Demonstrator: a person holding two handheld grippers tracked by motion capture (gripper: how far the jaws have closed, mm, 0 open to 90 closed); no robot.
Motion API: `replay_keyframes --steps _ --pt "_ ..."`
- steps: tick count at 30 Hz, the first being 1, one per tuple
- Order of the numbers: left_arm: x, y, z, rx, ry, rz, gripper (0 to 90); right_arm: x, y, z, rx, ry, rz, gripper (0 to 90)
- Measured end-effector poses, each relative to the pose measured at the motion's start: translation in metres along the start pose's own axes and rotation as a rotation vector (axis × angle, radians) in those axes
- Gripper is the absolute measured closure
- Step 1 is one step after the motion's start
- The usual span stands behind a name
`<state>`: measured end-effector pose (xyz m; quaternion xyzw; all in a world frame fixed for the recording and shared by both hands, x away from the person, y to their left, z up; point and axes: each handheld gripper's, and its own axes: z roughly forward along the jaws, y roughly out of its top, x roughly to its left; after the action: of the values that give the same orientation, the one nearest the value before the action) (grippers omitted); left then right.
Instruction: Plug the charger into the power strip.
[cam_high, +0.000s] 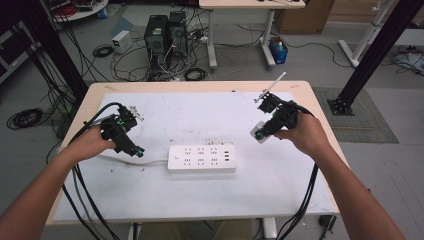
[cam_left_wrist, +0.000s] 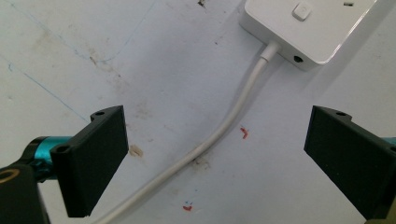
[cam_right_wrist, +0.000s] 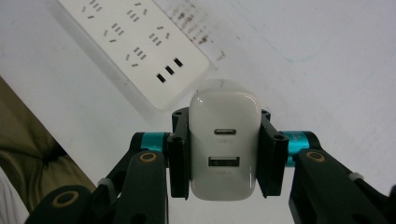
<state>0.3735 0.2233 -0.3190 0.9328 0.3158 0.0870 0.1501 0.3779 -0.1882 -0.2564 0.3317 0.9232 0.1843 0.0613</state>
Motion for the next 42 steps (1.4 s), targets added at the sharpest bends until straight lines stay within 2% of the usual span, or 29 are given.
replay_keyframes --steps 1,2,6,8,11,13,16,21,28,33,34,42 --pt "-0.003 -0.001 0.002 0.023 -0.011 0.062 6.4 0.004 0.011 0.005 0.008 0.015 -0.070 62.3" --pt "-0.005 -0.001 0.002 0.020 -0.007 0.084 6.4 0.007 0.015 0.009 0.015 0.019 -0.099 62.3" --pt "-0.010 -0.001 0.004 0.017 -0.003 0.167 6.4 0.014 0.030 0.021 0.033 0.040 -0.175 62.3" --pt "-0.012 -0.002 0.006 0.009 0.001 0.191 6.4 0.017 0.037 0.028 0.040 0.051 -0.197 62.3" --pt "-0.013 -0.001 0.009 0.028 -0.007 0.212 6.4 0.023 0.047 0.036 0.053 0.060 -0.242 62.3" --pt "-0.014 -0.002 0.011 0.031 -0.007 0.216 6.4 0.027 0.053 0.043 0.066 0.071 -0.270 62.3" --pt "-0.013 -0.003 0.014 0.044 0.002 0.196 6.4 0.033 0.061 0.054 0.085 0.080 -0.324 62.3" --pt "-0.011 -0.007 0.018 0.019 -0.001 0.171 6.4 0.045 0.072 0.077 0.135 0.072 -0.392 62.3" --pt "-0.008 -0.010 0.019 0.014 0.000 0.158 6.4 0.055 0.078 0.099 0.170 0.077 -0.454 62.3" --pt "-0.009 -0.012 0.022 0.020 -0.010 0.167 6.4 0.060 0.081 0.113 0.203 0.084 -0.494 62.4" --pt "-0.009 -0.012 0.024 0.013 -0.010 0.156 6.4 0.062 0.082 0.115 0.214 0.082 -0.499 62.3" --pt "-0.006 -0.014 0.027 0.013 -0.025 0.147 6.4 0.064 0.082 0.125 0.218 0.070 -0.577 62.4"
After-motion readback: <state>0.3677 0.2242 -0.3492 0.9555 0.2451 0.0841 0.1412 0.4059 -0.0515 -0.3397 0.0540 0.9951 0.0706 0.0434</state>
